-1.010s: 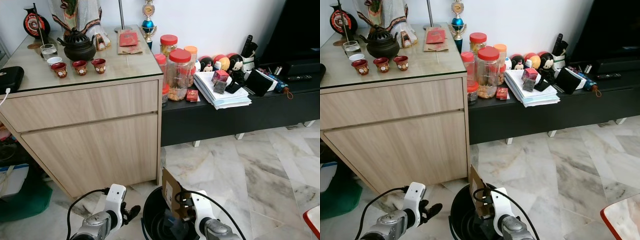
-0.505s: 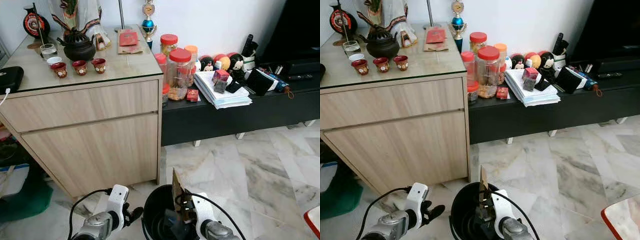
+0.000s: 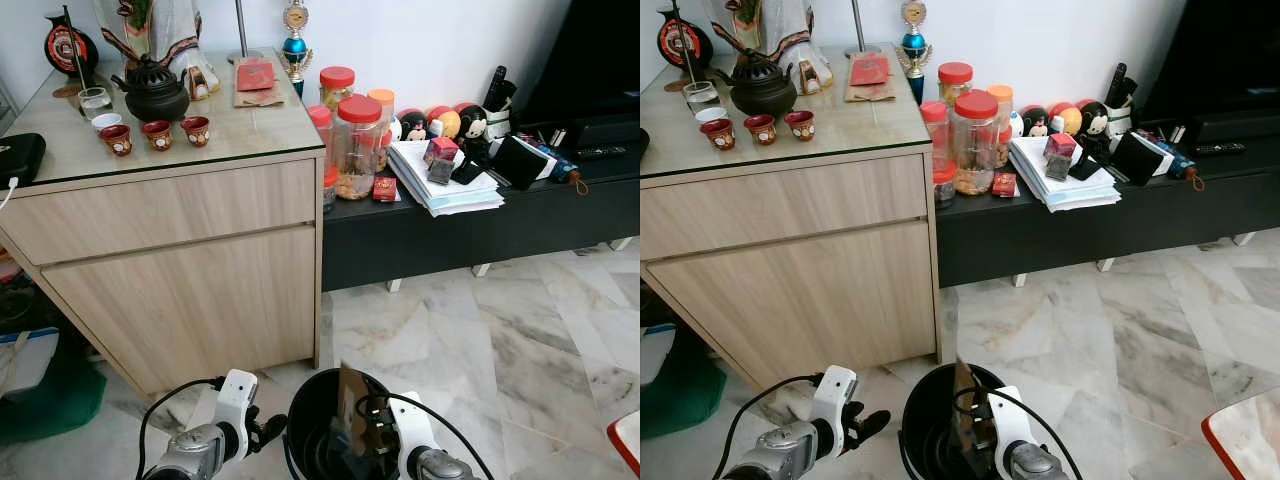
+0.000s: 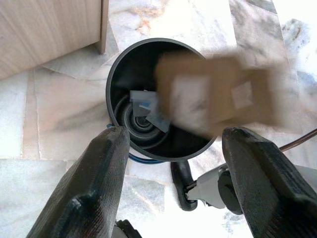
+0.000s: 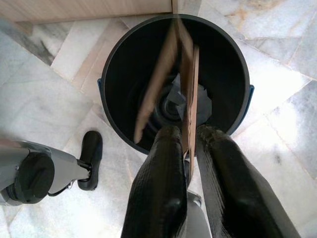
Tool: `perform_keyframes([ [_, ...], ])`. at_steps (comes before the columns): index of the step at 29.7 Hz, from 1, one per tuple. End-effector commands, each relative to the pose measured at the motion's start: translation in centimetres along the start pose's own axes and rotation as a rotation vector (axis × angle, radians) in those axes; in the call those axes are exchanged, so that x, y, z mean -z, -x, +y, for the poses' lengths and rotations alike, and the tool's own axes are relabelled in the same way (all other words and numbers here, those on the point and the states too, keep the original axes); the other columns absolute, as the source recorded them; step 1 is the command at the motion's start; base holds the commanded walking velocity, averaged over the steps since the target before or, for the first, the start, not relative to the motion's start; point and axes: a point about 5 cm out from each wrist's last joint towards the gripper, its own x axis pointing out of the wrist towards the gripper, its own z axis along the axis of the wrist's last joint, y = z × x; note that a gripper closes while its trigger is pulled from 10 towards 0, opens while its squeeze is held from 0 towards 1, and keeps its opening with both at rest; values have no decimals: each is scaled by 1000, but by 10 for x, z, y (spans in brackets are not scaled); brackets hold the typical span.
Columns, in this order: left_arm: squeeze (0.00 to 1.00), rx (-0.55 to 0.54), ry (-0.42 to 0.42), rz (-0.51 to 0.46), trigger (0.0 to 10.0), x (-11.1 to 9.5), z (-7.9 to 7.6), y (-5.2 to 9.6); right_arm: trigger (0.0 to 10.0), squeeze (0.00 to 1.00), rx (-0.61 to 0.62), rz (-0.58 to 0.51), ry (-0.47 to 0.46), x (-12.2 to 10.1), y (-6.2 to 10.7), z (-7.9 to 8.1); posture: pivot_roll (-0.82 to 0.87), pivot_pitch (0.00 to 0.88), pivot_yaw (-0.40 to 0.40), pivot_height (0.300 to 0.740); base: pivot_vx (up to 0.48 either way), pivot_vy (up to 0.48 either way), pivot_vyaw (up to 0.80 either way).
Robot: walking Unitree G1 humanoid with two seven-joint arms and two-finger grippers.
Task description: Picking trash to rubbish bin
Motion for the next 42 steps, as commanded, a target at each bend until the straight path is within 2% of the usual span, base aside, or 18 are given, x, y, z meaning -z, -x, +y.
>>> perform_keyframes([
  [1, 0, 10, 2, 16, 10000, 3, -1, 0, 10000, 1000, -2, 10, 13, 3, 0, 1, 31, 0, -20, 740, 0, 0, 0],
  [7, 0, 7, 5, 14, 10000, 3, -1, 0, 10000, 1000, -5, 9, 12, 2, 0, 2, 34, 0, -22, 740, 0, 0, 0],
  [8, 0, 5, 5, 13, 10000, 2, 0, 0, 10000, 59, -8, 6, 7, 2, 0, 2, 33, 0, -22, 740, 0, 0, 0],
  [9, 0, 3, 6, 12, 10000, 2, 0, 0, 10000, 59, -10, 3, 3, 2, 0, 2, 33, 0, -22, 740, 0, 0, 0],
  [10, 0, -1, 7, 11, 10000, 2, 0, 0, 10000, 0, -9, 1, -1, 2, 0, 2, 33, 0, -22, 740, 0, 0, 0],
  [14, 0, -20, 20, 3, 10000, 2, 2, 1, 10000, 0, -2, -1, -13, 2, 0, 1, 33, 0, -22, 740, 0, 0, 0],
  [15, 0, -210, 29, 5, 10000, 4, 20, 8, 10000, 0, 15, -20, -86, 3, 1, -3, 29, 4, -22, 740, 0, 0, 0],
  [16, 0, -210, 29, 5, 10000, 4, 20, 8, 10000, 0, 15, -20, -86, 3, 1, -3, 29, 4, -22, 740, 0, 0, 0],
  [17, 0, -329, 23, 15, 10000, 7, 32, 14, 10000, 0, 32, -31, -135, 4, 2, -6, 29, 4, -22, 740, 0, 0, 0],
  [18, 0, -398, 21, 43, 10000, 13, 39, 20, 10000, 0, 56, -38, -167, 5, 3, -10, 27, 7, -22, 740, 0, 0, 0],
  [19, 0, -398, 21, 43, 10000, 13, 39, 20, 10000, 0, 56, -38, -167, 5, 3, -10, 27, 7, -22, 740, 0, 0, 0],
  [21, 0, -496, 43, 88, 10000, 26, 51, 31, 10000, 0, 124, -49, -270, 11, 5, -21, 26, 12, -23, 740, 0, 0, 0],
  [23, 0, -499, 48, 90, 10000, 27, 51, 31, 10000, 0, 129, -51, -282, 11, 6, -22, 26, 12, -23, 740, 0, 0, 0],
  [24, 0, -516, 44, 96, 10000, 31, 54, 35, 10000, 0, 155, -53, -336, 15, 7, -26, 29, 22, -22, 740, 0, 0, 0],
  [27, 0, -545, 35, 110, 10000, 37, 56, 39, 10000, 0, 182, -46, -370, 22, 9, -31, 30, 25, -21, 740, 0, 0, 0],
  [31, 0, -603, 77, 131, 10000, 48, 59, 45, 10000, 0, 215, -28, -415, 32, 12, -35, 31, 25, -20, 740, 0, 0, 0],
  [36, 0, -663, 89, 181, 10000, 61, 57, 49, 10000, 0, 212, -31, -435, 36, 13, -36, 19, 22, -23, 740, 0, 0, 0],
  [42, 0, -637, 67, 222, 10000, 69, 50, 47, 10000, 0, 186, -33, -433, 36, 12, -31, 4, 11, -16, 740, 0, 0, 0],
])
